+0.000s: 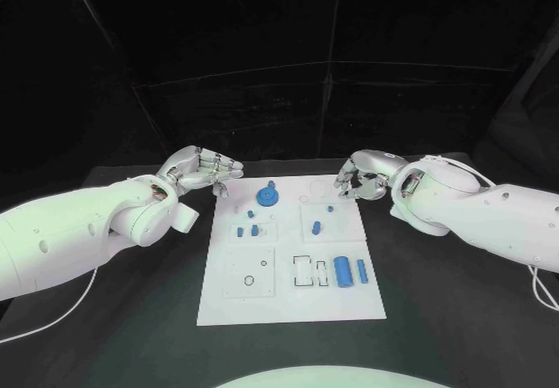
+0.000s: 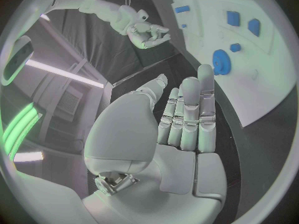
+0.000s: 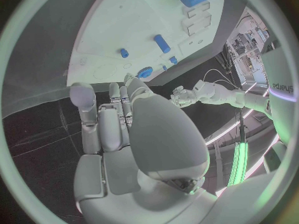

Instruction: Assemble the parts on the task board

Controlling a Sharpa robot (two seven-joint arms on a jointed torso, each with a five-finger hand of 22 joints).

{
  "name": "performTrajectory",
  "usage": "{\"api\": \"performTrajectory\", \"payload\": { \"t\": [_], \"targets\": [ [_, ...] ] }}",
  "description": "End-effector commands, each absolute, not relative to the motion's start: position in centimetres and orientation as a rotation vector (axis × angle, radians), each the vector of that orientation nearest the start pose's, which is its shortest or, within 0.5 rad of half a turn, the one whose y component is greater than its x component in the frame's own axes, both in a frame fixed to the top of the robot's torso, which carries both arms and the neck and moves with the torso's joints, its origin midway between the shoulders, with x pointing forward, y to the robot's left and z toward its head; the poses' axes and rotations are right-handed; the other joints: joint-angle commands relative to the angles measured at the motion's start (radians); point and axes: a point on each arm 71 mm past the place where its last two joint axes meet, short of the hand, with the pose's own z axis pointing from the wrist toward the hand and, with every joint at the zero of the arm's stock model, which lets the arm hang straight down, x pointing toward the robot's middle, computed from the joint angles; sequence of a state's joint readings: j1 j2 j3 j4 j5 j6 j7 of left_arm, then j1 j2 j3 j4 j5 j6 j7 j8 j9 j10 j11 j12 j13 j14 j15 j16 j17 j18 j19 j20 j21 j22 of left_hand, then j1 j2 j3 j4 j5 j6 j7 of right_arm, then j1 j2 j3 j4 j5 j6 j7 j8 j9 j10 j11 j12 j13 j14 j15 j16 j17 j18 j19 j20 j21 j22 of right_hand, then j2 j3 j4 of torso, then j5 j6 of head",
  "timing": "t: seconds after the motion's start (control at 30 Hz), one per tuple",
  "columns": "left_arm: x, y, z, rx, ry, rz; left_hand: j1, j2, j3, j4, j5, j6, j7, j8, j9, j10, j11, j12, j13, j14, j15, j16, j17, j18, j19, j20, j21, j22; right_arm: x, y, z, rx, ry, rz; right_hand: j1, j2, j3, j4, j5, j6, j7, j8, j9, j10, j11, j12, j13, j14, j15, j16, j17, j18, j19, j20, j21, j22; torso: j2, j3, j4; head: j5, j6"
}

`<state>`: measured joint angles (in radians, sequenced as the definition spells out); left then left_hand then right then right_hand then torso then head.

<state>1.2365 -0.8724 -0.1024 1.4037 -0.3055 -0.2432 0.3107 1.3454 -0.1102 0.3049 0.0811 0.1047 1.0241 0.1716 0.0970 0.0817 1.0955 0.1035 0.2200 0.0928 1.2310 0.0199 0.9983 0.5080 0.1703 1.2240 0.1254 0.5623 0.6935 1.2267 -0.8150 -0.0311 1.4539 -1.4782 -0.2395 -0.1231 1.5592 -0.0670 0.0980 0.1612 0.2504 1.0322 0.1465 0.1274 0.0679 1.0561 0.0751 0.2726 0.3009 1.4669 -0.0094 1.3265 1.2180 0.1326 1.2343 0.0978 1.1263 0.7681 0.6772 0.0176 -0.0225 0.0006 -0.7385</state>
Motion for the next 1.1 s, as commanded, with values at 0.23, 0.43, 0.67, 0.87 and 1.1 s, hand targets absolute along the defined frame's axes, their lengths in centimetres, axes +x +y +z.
{"api": "performTrajectory", "payload": {
  "t": [0.23,0.43,0.67,0.87,1.1],
  "targets": [
    [49.8,24.4,-18.0,-0.985,1.409,-1.566,0.007,0.011,-0.01,-0.003,-0.004,0.01,-0.002,0.009,0.0,0.011,-0.004,0.012,0.003,-0.007,-0.003,-0.003,-0.004,0.013,-0.001,-0.007,-0.009,-0.005,49.8,-19.3,-19.1,-0.297,1.689,0.467,-0.013,-0.03,0.015,0.011,-0.012,-0.016,0.014,-0.024,-0.002,-0.008,0.016,-0.039,-0.047,0.034,0.012,0.008,0.009,0.008,0.023,0.004,0.009,0.009,0.002,0.0015,-0.0003,-0.004,0.007],
    [49.6,24.1,-18.0,-0.985,1.406,-1.585,0.009,0.012,-0.012,-0.004,-0.004,0.011,-0.002,0.01,0.0,0.011,-0.005,0.015,0.004,-0.009,-0.004,-0.004,-0.005,0.013,-0.002,-0.008,-0.011,-0.007,49.6,-18.7,-20.0,-0.314,1.71,0.467,-0.013,-0.038,0.023,0.011,-0.011,-0.025,0.023,-0.034,-0.002,-0.017,0.024,-0.055,-0.07,0.035,0.018,0.008,0.009,0.008,0.027,0.009,0.008,0.008,0.003,0.0014,-0.0003,-0.005,0.009],
    [49.6,23.9,-18.0,-0.986,1.406,-1.589,0.012,0.01,-0.016,-0.006,-0.004,0.007,0.002,0.009,-0.001,0.007,-0.003,0.018,0.005,-0.012,-0.003,-0.004,-0.007,0.013,-0.002,-0.008,-0.015,-0.01,49.4,-18.0,-21.0,-0.332,1.736,0.48,-0.005,-0.034,0.038,0.007,-0.006,-0.019,0.023,-0.036,0.0,-0.011,0.024,-0.061,-0.086,0.036,0.018,0.01,0.012,0.008,0.031,0.011,0.01,0.011,0.002,0.0017,-0.0021,0.0,0.006],
    [49.6,23.9,-18.0,-0.986,1.408,-1.591,0.013,0.01,-0.018,-0.006,-0.004,0.005,0.003,0.009,-0.002,0.005,-0.002,0.019,0.005,-0.013,-0.003,-0.003,-0.008,0.013,-0.001,-0.008,-0.016,-0.011,49.5,-17.7,-21.5,-0.338,1.751,0.48,0.0,-0.032,0.056,0.004,-0.006,-0.014,0.023,-0.037,0.001,-0.004,0.024,-0.067,-0.102,0.036,0.018,0.01,0.012,0.007,0.035,0.011,0.013,0.015,0.002,0.0012,-0.001,0.001,0.005],
    [49.6,23.8,-18.0,-0.988,1.411,-1.589,0.015,0.011,-0.018,-0.007,-0.004,0.004,0.004,0.009,-0.002,0.003,-0.001,0.02,0.005,-0.014,-0.002,-0.003,-0.008,0.012,-0.001,-0.008,-0.017,-0.012,49.6,-17.4,-21.8,-0.347,1.76,0.483,0.008,-0.021,0.092,0.002,-0.021,0.004,0.018,-0.036,0.003,0.017,0.02,-0.072,-0.122,0.035,0.014,0.006,0.008,0.005,0.044,0.009,0.021,0.028,0.002,0.0016,-0.0009,0.005,0.003]
  ]
}}
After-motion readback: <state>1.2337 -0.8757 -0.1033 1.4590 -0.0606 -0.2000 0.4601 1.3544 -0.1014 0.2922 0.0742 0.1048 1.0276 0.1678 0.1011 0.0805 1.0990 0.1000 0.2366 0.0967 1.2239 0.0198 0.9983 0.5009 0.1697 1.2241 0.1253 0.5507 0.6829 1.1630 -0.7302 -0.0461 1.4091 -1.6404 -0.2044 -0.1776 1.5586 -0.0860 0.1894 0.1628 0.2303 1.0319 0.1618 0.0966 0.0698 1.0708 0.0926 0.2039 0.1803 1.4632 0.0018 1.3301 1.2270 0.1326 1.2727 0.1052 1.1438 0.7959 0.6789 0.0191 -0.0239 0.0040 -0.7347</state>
